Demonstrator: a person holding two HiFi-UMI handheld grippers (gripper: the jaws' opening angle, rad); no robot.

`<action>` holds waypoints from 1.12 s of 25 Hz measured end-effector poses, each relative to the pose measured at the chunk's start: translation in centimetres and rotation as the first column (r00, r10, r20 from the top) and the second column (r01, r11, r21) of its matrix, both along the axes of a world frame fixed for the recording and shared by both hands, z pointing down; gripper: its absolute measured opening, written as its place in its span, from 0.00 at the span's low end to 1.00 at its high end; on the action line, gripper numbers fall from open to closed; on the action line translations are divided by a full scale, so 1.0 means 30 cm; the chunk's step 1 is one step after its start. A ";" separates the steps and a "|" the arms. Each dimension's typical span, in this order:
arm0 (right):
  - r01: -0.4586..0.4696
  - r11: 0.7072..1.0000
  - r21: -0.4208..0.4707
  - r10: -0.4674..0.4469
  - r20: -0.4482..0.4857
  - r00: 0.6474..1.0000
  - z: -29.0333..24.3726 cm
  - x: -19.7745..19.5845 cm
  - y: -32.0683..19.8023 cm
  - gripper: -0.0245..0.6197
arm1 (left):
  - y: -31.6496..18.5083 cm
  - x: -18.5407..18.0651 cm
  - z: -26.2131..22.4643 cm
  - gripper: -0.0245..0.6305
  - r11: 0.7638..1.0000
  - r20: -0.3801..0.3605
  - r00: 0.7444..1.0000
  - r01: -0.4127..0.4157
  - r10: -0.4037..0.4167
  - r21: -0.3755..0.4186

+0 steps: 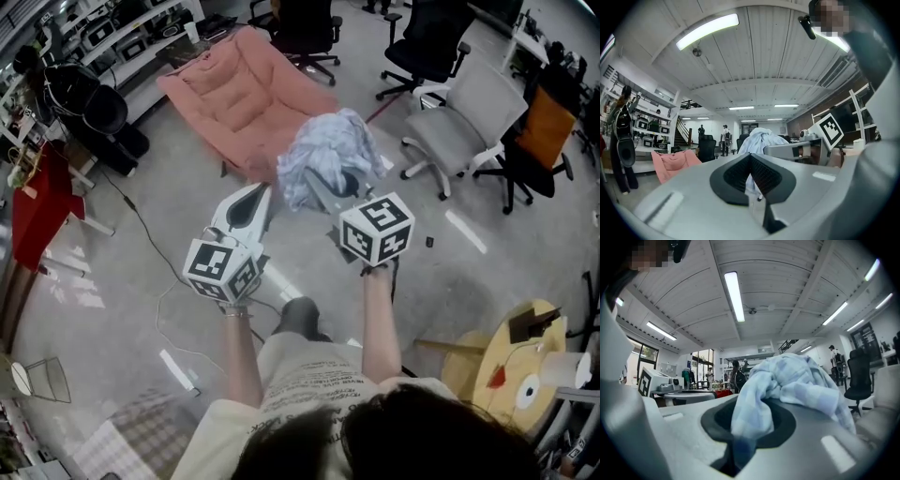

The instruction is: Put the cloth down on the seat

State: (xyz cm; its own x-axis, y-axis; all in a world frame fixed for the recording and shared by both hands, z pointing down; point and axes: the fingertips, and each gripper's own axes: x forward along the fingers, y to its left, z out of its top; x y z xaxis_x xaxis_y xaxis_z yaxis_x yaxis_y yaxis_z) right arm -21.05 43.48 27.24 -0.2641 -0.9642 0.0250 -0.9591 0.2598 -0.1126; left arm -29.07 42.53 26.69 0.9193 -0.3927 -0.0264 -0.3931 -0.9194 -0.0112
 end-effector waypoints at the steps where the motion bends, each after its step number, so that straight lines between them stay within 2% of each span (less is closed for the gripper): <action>1: -0.002 1.000 -0.013 0.002 0.000 1.000 0.006 0.008 -0.001 0.15 | -0.009 -0.001 0.011 0.03 1.000 0.006 1.000 0.012 -0.012 -0.010; 5: 0.016 1.000 -0.022 -0.016 -0.021 1.000 0.007 0.040 0.019 0.15 | -0.043 0.026 0.016 0.03 0.997 -0.017 0.998 0.052 -0.053 -0.051; 13: 0.008 1.000 -0.008 -0.008 -0.013 1.000 0.008 0.113 -0.082 0.15 | -0.128 0.136 0.015 0.03 0.999 0.001 1.000 0.010 -0.010 -0.031; 19: 0.025 0.999 -0.033 -0.025 -0.022 0.999 0.059 0.199 -0.215 0.15 | -0.252 0.227 0.057 0.03 0.999 -0.007 1.000 0.020 -0.020 -0.045; 28: 0.060 0.995 -0.083 -0.061 -0.006 0.998 0.117 0.267 -0.532 0.15 | -0.585 0.282 0.118 0.03 0.993 -0.009 0.998 0.067 -0.068 -0.102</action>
